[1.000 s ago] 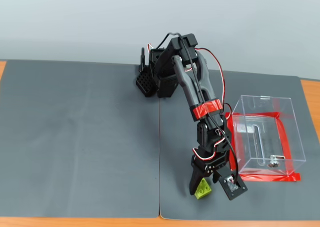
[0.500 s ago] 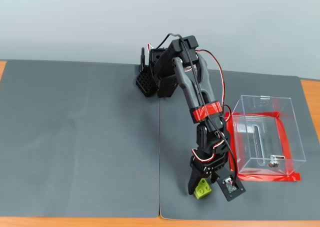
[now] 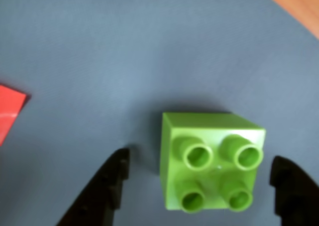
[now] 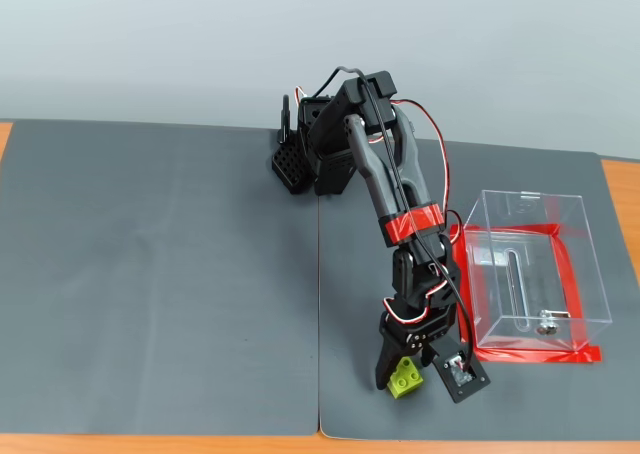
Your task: Pick the green lego block and place it into the transparent box
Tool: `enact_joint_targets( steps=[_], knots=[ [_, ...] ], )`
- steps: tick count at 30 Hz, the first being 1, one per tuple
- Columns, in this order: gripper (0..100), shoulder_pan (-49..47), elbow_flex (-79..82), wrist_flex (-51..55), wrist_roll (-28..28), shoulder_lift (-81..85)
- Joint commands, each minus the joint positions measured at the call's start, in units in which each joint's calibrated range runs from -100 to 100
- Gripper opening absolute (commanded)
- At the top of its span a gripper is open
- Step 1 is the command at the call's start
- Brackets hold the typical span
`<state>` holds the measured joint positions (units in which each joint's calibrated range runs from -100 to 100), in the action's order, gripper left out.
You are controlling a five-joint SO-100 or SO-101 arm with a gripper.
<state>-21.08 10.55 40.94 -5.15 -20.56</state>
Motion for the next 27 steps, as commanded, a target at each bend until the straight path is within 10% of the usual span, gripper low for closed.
enact_joint_targets(
  steps=[1, 13, 27],
  knots=[
    [32, 1.12, -2.55, -0.4, 0.23, 0.68],
    [4, 1.34, -2.55, -0.31, 0.23, 0.68],
    [3, 1.27, -1.82, 0.12, -0.19, 10.01]
  ],
)
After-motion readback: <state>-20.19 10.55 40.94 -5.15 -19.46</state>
